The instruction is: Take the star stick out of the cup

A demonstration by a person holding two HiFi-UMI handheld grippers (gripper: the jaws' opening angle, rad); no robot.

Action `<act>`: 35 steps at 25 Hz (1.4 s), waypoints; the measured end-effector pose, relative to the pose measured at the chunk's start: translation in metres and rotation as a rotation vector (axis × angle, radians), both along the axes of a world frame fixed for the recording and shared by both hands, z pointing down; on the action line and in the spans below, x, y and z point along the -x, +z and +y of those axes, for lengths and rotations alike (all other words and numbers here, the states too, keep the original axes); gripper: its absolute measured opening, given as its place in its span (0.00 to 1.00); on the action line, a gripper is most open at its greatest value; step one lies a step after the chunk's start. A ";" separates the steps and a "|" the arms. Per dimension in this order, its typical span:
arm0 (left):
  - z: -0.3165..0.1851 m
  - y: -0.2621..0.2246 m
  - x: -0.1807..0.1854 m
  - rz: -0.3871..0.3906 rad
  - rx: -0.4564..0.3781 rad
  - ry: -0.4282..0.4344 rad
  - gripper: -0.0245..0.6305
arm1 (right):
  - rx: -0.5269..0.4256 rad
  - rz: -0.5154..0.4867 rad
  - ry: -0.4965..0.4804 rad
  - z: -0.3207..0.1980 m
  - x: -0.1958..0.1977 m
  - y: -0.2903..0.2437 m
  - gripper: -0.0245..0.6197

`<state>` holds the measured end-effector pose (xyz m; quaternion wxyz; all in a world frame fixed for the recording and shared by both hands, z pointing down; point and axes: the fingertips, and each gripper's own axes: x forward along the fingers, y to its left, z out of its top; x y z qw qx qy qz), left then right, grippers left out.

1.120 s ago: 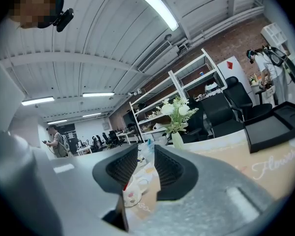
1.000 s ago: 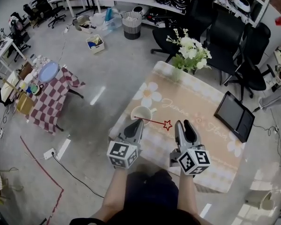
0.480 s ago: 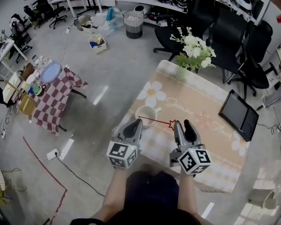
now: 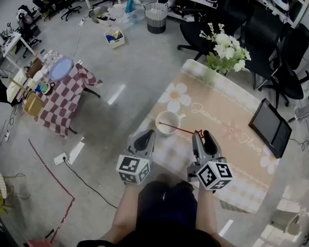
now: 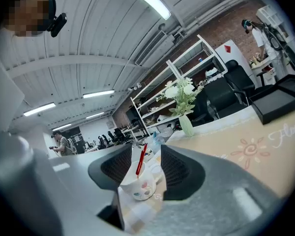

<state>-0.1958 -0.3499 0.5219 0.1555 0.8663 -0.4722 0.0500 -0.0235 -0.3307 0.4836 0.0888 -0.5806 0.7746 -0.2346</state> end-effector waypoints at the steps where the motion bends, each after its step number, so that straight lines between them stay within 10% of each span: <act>1: 0.002 0.002 0.003 -0.002 0.005 -0.005 0.06 | 0.002 -0.002 0.001 0.000 0.001 0.002 0.31; 35: 0.012 0.016 0.031 -0.012 0.031 -0.063 0.06 | 0.000 -0.070 -0.016 -0.005 0.014 0.004 0.06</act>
